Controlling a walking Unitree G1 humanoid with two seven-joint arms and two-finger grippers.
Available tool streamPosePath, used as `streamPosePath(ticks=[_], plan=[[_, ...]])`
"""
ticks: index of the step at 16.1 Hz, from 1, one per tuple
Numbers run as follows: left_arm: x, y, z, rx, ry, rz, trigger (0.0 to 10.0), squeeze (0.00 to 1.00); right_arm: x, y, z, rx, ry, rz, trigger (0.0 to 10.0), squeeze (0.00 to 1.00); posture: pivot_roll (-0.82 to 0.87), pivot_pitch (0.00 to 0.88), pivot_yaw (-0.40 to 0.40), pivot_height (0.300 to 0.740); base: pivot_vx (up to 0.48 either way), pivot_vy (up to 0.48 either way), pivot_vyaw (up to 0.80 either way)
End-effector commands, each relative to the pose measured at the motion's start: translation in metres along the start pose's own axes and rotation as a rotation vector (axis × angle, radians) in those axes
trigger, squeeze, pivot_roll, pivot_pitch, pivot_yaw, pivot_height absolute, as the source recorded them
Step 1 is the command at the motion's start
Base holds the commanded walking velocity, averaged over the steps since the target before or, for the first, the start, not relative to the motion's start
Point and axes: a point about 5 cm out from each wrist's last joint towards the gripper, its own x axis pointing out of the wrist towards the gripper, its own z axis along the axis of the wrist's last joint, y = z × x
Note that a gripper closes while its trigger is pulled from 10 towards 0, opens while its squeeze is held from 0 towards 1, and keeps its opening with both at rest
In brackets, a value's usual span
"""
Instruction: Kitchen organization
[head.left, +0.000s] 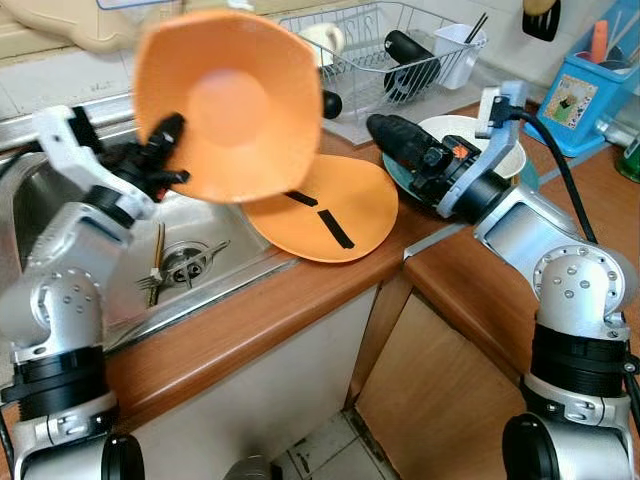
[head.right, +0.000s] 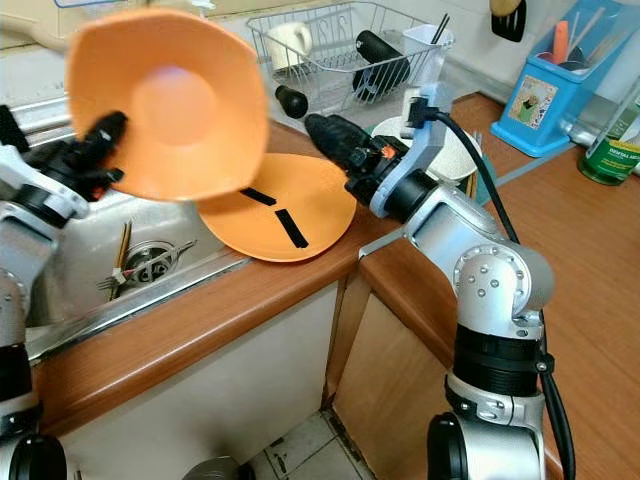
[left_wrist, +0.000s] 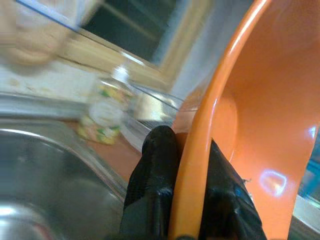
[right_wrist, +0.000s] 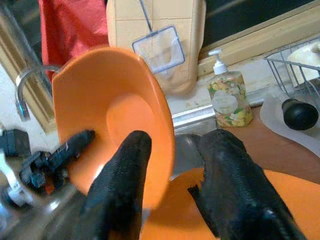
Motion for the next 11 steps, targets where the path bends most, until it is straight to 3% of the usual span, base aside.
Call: streamPosePath(ticks=[1,2,4,7,10,11], plan=[[-0.001,0.018,0.019,0.068,-0.087,0.141,0.0,0.0,-0.002,0.005,-0.006,-0.103,0.058,0.007,10.0,0.0,0.03,0.0,0.008,0.74,0.0,0.0,0.0],[-0.004,0.034,0.02,0.162,-0.067,0.26,0.0,0.0,-0.001,0.007,-0.019,-0.198,0.153,0.011,10.0,0.0,0.03,0.0,0.009,0.74,0.0,0.0,0.0],[-0.006,0.048,0.008,0.3,0.053,0.372,0.0,0.0,-0.002,0.01,-0.032,-0.283,0.224,0.03,10.0,0.0,0.03,0.0,0.01,0.74,0.0,0.0,0.0],[-0.004,0.053,-0.015,0.363,0.199,0.378,0.0,0.0,-0.005,0.011,-0.045,-0.349,0.308,0.045,10.0,0.0,0.02,0.0,0.014,0.74,0.0,0.0,0.0],[-0.004,0.063,-0.049,0.335,0.379,0.419,0.0,0.0,-0.007,0.012,-0.05,-0.362,0.331,0.057,10.0,0.0,0.01,0.0,0.017,0.74,0.0,0.0,0.0],[-0.006,0.068,-0.06,0.334,0.445,0.447,0.5,0.0,-0.008,0.011,-0.051,-0.366,0.336,0.061,10.0,0.0,0.01,0.0,0.02,0.74,0.0,0.0,0.0]])
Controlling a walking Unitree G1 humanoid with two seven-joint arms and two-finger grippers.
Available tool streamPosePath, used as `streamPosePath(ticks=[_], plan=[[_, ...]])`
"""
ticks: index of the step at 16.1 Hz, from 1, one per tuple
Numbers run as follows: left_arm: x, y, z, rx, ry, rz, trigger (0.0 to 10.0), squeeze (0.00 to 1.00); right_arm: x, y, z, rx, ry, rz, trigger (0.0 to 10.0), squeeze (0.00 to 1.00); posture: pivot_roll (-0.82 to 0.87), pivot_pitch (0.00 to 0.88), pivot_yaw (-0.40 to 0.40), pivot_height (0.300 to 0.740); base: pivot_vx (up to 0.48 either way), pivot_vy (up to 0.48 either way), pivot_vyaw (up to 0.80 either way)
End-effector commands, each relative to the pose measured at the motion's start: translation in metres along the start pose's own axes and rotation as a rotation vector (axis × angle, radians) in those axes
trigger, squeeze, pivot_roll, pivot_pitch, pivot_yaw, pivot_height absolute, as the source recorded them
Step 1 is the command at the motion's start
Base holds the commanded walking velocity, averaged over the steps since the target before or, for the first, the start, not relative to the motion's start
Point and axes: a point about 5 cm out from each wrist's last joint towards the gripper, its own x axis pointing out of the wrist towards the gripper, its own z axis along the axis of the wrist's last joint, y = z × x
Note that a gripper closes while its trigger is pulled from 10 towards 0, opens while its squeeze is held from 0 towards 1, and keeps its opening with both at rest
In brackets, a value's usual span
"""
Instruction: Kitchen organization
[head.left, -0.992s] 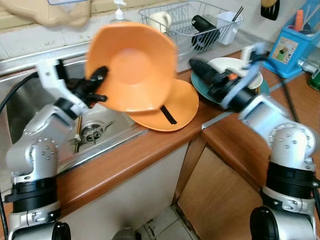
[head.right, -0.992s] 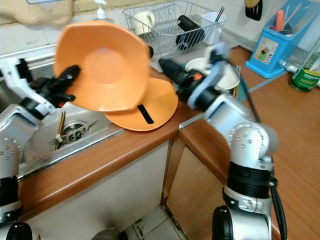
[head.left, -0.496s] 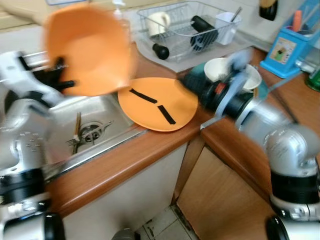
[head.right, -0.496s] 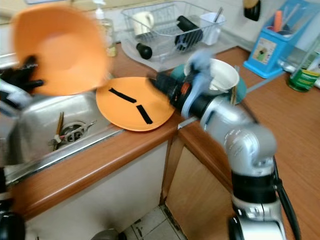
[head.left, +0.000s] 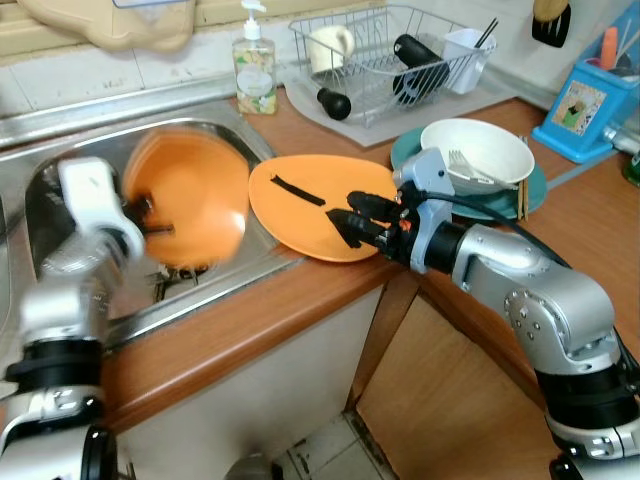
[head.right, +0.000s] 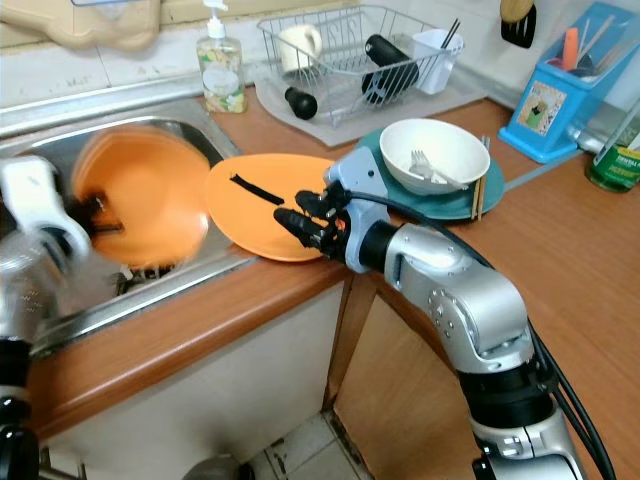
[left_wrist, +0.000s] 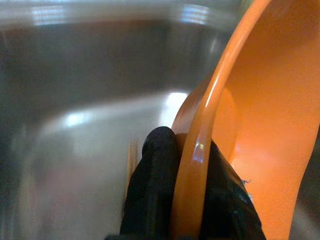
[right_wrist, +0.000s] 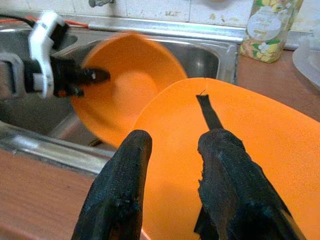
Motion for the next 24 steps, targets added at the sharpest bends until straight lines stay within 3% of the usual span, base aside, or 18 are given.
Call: streamPosePath(ticks=[1,3,4,6,7,11,14,15,16,19,21,23,24], plan=[[0.004,-0.004,0.006,0.015,0.012,-0.004,1.4,0.0,-0.004,0.001,0.0,-0.029,0.002,0.001,10.0,0.0,0.01,0.0,0.02,0.74,0.0,0.0,0.0],[0.007,-0.006,-0.002,0.021,0.074,-0.009,4.9,0.0,-0.005,0.001,-0.002,-0.033,0.008,0.002,10.0,0.0,0.01,0.0,0.023,0.74,0.0,0.0,0.0],[0.007,-0.007,-0.005,0.027,0.098,-0.017,10.0,0.0,-0.006,0.001,-0.002,-0.033,0.01,0.004,10.0,0.0,0.01,0.0,0.023,0.74,0.0,0.0,0.0],[0.008,-0.012,-0.012,0.044,0.15,-0.063,10.0,0.0,-0.005,0.002,-0.003,-0.037,0.016,0.016,10.0,0.0,0.01,0.0,0.022,0.74,0.0,0.0,0.0],[0.008,-0.013,-0.015,0.054,0.169,-0.073,10.0,1.0,-0.005,0.002,-0.004,-0.04,0.02,0.018,10.0,0.0,0.01,0.0,0.021,0.74,0.0,0.0,0.0],[0.007,-0.012,-0.011,0.065,0.128,-0.07,10.0,1.0,-0.005,-0.002,-0.006,-0.041,0.034,-0.015,10.0,0.0,0.01,0.0,0.021,0.74,0.0,0.0,0.0],[0.005,-0.013,0.003,0.102,0.015,-0.093,10.0,1.0,-0.006,-0.021,-0.01,0.007,0.053,-0.173,10.0,0.0,0.01,0.0,0.018,0.74,0.0,0.0,0.0],[0.002,-0.011,0.014,0.117,-0.062,-0.096,10.0,1.0,-0.012,-0.043,-0.015,0.1,0.077,-0.328,10.0,1.0,0.01,0.0,0.016,0.74,0.0,0.0,0.0],[-0.001,-0.013,0.022,0.07,-0.124,-0.121,10.0,1.0,-0.016,-0.051,-0.017,0.146,0.084,-0.379,10.0,1.0,0.01,0.0,0.015,0.74,0.0,0.0,0.0],[-0.005,-0.023,0.03,0.03,-0.186,-0.215,10.0,1.0,-0.021,-0.059,-0.019,0.209,0.075,-0.45,10.0,1.0,0.01,0.0,0.011,0.74,0.0,0.0,0.0],[-0.006,-0.032,0.031,-0.057,-0.185,-0.276,10.0,1.0,-0.022,-0.063,-0.02,0.267,0.07,-0.483,10.0,1.0,0.01,0.0,0.008,0.74,0.0,0.0,0.0],[-0.005,-0.049,0.027,-0.205,-0.117,-0.369,10.0,1.0,-0.022,-0.063,-0.022,0.319,0.068,-0.485,10.0,1.0,0.01,0.0,0.008,0.74,0.0,0.0,0.0],[-0.005,-0.053,0.026,-0.214,-0.11,-0.384,10.0,1.0,-0.022,-0.062,-0.023,0.335,0.07,-0.481,10.0,1.0,0.01,0.0,0.011,0.74,0.0,0.0,0.0]])
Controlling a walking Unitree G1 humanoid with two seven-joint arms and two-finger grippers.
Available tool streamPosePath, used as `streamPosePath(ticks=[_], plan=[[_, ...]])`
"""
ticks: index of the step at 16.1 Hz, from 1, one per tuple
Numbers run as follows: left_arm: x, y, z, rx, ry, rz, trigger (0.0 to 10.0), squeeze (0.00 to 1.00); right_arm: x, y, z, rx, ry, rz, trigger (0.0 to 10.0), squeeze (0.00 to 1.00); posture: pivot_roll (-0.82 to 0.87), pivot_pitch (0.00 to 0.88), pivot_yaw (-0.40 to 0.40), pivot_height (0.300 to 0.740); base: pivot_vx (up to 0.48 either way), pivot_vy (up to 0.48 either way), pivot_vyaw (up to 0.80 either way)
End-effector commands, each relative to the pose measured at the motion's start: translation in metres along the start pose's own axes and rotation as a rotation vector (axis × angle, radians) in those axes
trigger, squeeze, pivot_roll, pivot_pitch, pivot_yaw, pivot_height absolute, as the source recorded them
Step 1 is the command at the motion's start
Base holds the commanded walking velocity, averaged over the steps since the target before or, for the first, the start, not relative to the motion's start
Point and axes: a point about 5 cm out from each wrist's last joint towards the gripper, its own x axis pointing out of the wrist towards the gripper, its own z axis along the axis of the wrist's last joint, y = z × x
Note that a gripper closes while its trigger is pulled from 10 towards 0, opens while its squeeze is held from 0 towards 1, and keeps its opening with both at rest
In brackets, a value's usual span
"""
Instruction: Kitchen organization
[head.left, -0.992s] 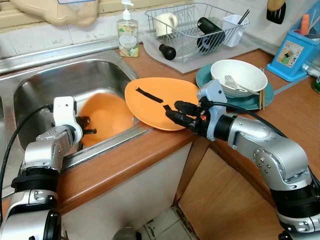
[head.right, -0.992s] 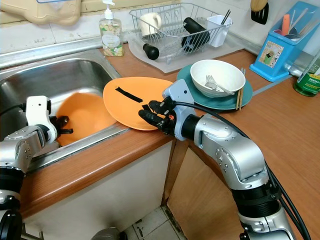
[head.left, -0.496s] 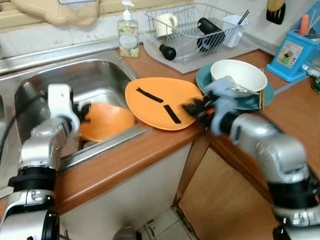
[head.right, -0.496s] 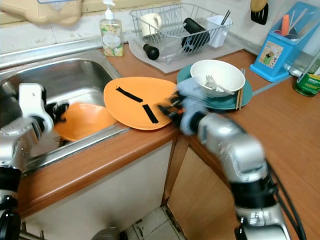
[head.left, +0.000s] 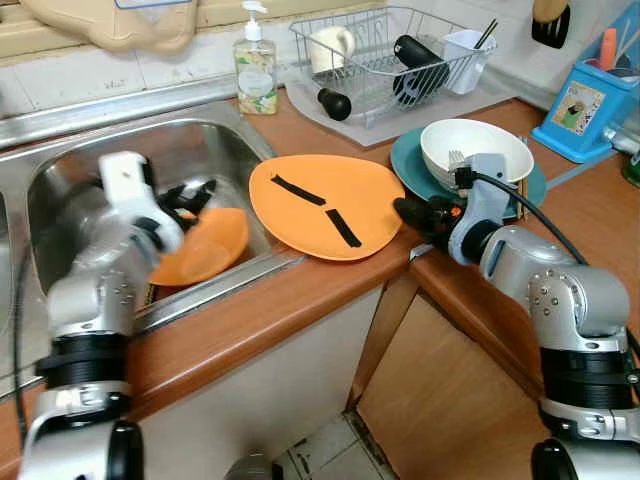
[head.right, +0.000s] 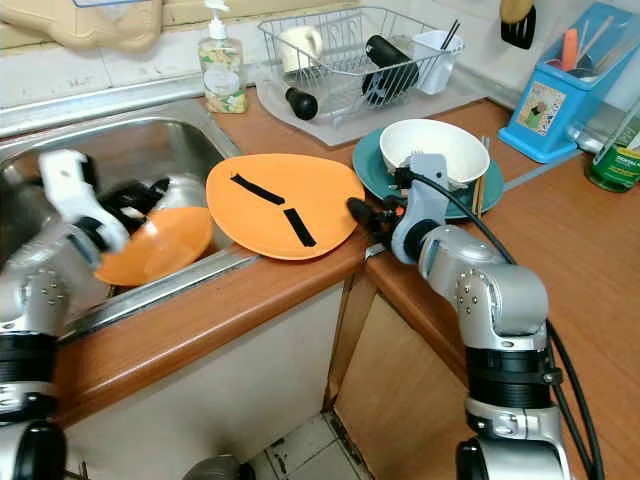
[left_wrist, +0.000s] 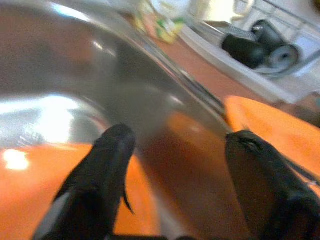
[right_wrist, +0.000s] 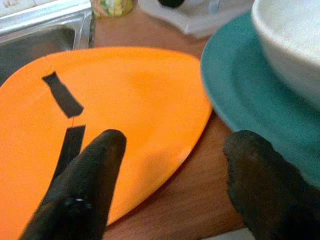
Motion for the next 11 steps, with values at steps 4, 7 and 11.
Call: streamPosePath(ticks=[4,7,11], plan=[[0.014,-0.018,0.003,-0.192,0.0,-0.073,10.0,0.0,0.004,0.004,-0.009,0.091,0.064,0.032,10.0,0.0,0.01,0.0,0.014,0.74,0.0,0.0,0.0],[0.02,-0.024,-0.008,-0.295,0.042,-0.095,10.0,0.0,0.01,0.01,-0.014,0.132,0.087,0.064,10.0,0.0,0.0,0.0,0.019,0.74,0.0,0.0,0.0],[0.032,-0.032,-0.028,-0.275,0.144,-0.111,10.0,0.0,0.016,0.03,-0.014,0.143,0.081,0.179,10.0,0.0,0.0,0.0,0.025,0.74,0.0,0.0,0.0]])
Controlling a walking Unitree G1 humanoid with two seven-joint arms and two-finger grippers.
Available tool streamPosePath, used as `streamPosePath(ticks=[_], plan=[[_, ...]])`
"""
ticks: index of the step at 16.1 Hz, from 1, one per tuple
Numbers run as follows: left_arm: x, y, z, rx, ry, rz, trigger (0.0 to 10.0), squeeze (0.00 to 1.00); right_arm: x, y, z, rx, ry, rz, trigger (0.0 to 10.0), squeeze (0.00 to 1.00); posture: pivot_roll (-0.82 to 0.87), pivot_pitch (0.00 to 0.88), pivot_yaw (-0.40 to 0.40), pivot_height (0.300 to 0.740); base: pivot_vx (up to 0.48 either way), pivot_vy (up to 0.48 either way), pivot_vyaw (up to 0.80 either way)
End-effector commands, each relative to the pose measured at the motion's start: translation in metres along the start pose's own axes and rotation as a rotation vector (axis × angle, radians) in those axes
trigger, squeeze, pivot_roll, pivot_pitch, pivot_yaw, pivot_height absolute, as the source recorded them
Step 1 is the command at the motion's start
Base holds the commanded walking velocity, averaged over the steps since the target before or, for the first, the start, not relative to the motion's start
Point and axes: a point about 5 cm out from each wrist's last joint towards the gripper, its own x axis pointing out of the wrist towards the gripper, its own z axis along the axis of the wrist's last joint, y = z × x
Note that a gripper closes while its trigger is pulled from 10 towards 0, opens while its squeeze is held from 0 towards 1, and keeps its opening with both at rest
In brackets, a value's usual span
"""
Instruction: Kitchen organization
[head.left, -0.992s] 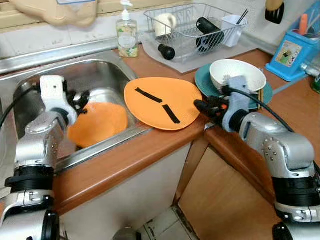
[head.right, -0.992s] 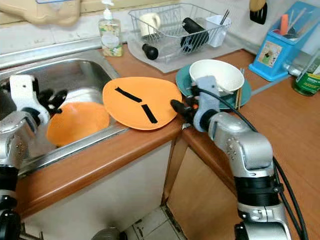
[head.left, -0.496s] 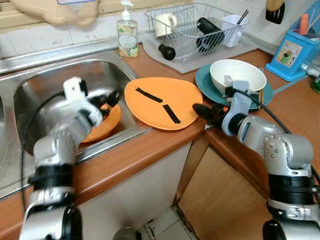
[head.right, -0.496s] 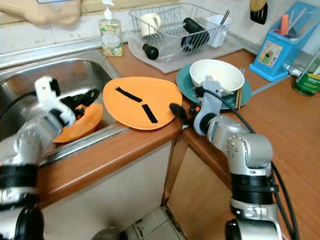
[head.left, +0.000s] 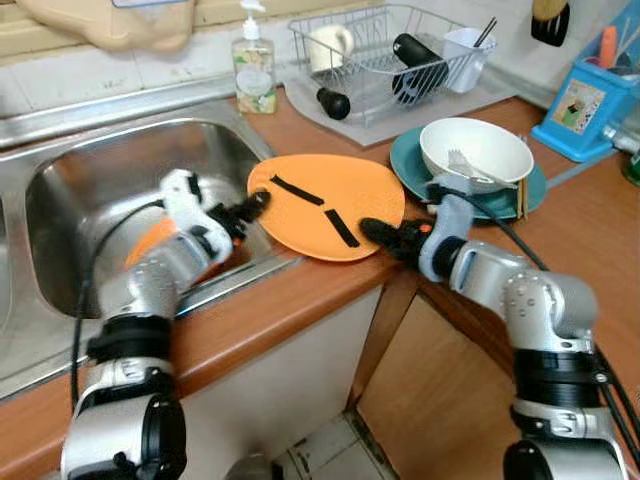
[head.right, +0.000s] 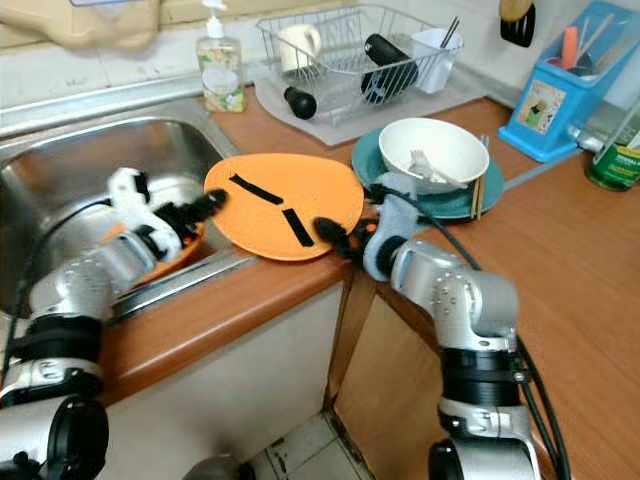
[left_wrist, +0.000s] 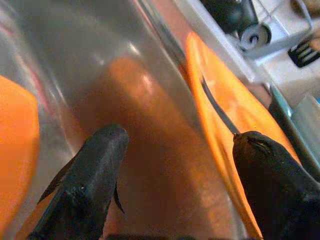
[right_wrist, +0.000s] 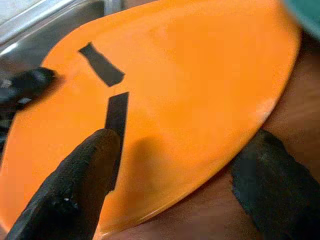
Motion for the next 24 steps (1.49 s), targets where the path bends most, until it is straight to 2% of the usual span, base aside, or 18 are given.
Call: streamPosePath(ticks=[1,3,4,5,6,12,15,20,24], plan=[[0.004,-0.005,0.002,0.01,0.009,-0.02,10.0,0.0,0.002,0.008,0.007,-0.007,-0.015,0.05,10.0,0.0,0.0,0.0,0.026,0.74,0.0,0.0,0.0],[0.006,-0.01,-0.004,-0.066,0.04,-0.076,10.0,0.0,0.003,0.015,0.008,-0.005,-0.029,0.09,10.0,0.0,-0.01,0.0,0.032,0.74,0.0,0.0,0.0],[0.006,-0.012,-0.004,-0.094,0.034,-0.109,9.0,0.0,0.004,0.017,0.008,-0.005,-0.033,0.101,10.0,0.0,-0.01,0.0,0.033,0.74,0.0,0.0,0.0],[0.006,-0.014,-0.003,-0.103,0.022,-0.137,4.9,0.0,0.004,0.018,0.008,-0.005,-0.035,0.107,10.0,0.0,-0.01,0.0,0.033,0.74,0.0,0.0,0.0],[0.005,-0.015,-0.001,-0.126,-0.013,-0.162,0.0,0.0,0.004,0.018,0.007,-0.006,-0.036,0.113,10.0,0.0,0.0,0.0,0.033,0.74,0.0,0.0,0.0],[-0.004,-0.01,0.008,-0.176,-0.103,-0.2,0.0,0.0,0.004,0.019,0.008,-0.023,-0.057,0.124,10.0,0.0,0.0,0.0,0.034,0.74,0.0,0.0,0.0],[-0.004,-0.003,0.005,-0.168,-0.097,-0.144,0.0,0.0,-0.007,0.021,0.01,-0.183,-0.105,0.169,10.0,0.0,0.0,0.0,0.03,0.74,0.0,0.0,0.0],[-0.003,-0.003,0.006,-0.199,-0.117,-0.134,0.0,0.0,-0.04,0.017,0.01,-0.382,-0.092,0.238,10.0,0.0,-0.01,0.0,0.035,0.74,0.0,0.0,0.0],[-0.007,-0.003,0.014,-0.253,-0.158,-0.153,0.0,0.0,-0.057,0.018,0.01,-0.449,-0.086,0.291,10.0,0.0,-0.01,0.0,0.035,0.74,0.0,0.0,0.0]])
